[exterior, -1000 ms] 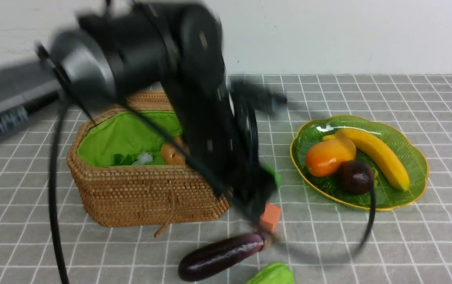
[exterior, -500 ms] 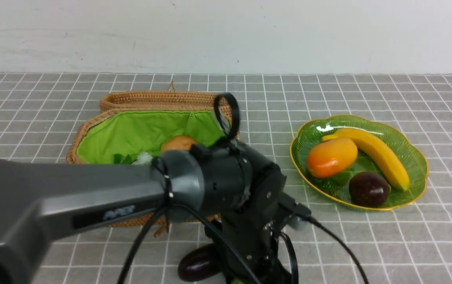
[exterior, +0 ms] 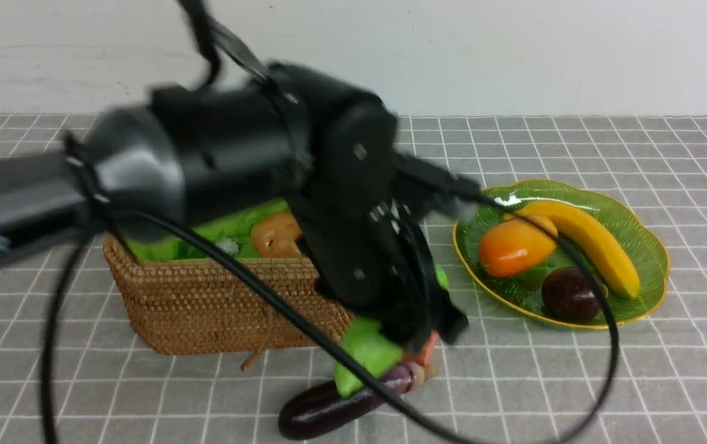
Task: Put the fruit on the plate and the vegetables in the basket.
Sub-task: Take a chayote with your left arm and place it on the basket on the left.
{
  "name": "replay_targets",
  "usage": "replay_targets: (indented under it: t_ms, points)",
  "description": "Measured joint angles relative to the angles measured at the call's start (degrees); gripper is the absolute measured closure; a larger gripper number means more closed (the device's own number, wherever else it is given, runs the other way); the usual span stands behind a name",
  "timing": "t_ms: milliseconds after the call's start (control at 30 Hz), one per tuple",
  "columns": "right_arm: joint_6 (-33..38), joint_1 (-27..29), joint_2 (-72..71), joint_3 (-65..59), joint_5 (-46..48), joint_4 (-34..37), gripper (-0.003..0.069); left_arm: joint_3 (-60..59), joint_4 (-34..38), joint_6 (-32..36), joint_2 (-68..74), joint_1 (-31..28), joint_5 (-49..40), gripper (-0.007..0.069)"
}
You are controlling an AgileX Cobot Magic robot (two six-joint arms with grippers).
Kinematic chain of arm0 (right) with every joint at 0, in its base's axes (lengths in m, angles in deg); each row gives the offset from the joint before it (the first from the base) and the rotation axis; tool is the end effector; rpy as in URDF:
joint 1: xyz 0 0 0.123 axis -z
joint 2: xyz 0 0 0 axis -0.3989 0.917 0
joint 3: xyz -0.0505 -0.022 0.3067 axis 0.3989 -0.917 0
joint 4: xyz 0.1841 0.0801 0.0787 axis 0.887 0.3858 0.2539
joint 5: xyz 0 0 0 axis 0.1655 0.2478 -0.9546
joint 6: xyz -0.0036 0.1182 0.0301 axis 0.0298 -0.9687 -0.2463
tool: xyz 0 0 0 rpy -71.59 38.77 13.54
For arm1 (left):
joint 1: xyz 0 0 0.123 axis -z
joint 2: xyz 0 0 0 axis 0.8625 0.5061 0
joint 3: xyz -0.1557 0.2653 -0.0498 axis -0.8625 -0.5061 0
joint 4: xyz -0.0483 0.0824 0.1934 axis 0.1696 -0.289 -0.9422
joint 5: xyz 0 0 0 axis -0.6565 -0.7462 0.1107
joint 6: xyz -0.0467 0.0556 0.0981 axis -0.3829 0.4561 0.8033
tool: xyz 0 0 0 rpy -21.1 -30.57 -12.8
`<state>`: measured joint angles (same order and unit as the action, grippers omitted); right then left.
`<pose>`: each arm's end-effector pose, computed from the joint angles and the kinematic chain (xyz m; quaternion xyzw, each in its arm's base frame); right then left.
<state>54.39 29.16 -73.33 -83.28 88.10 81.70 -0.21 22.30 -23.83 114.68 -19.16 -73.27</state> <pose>0.0181 -0.0011 0.1642 0.0148 0.8065 -0.0434 0.5895 0.2689 -0.2361 0.3218 0.3007 0.9201 -0.1157 0.2227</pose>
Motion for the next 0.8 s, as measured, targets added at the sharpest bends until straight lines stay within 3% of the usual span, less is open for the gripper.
replay_targets:
  t_ms: [33,67,133,167,300,400,500,567,633,700,800]
  points:
    - [0.0,0.0,0.0,0.0,0.0,0.0,0.0421,0.15,-0.01,-0.29,-0.63,-0.53,0.75,0.0213]
    - [0.0,0.0,0.0,0.0,0.0,0.0,0.0421,0.48,-1.17,-3.56,-2.89,-5.67,4.53,0.0213]
    - [0.0,0.0,0.0,0.0,0.0,0.0,0.0421,0.56,-1.95,-5.3,-3.66,-8.53,6.96,0.0213]
    - [0.0,0.0,0.0,0.0,0.0,0.0,0.0421,0.56,-3.63,-7.33,-4.09,-13.19,10.92,0.0213]
    - [0.0,0.0,0.0,0.0,0.0,0.0,0.0421,0.56,-7.29,-10.8,-2.3,-18.41,17.33,0.0213]
    - [0.0,0.0,0.0,0.0,0.0,0.0,0.0421,0.56,-9.42,-13.08,-0.44,-18.94,18.36,0.0213]
    - [0.0,0.0,0.0,0.0,0.0,0.0,0.0421,0.49,-12.31,-15.97,1.5,-18.63,18.03,0.0165]
    - [0.0,0.0,0.0,-0.02,0.0,0.0,0.0421,0.44,-14.01,-17.7,2.08,-18.35,16.65,0.0036]
    - [0.0,0.0,0.0,-0.02,0.0,0.0,0.0421,0.44,-14.47,-18.1,1.87,-18.28,14.64,-0.0025]
    - [0.0,0.0,0.0,-0.02,0.0,0.0,0.0421,0.44,-14.71,-17.72,1.32,-18.04,12.5,-0.0037]
    - [-0.05,0.0,0.0,-0.02,0.0,0.0,0.0421,0.07,-14.33,-12.8,-1.47,-15.43,2.24,-0.0036]
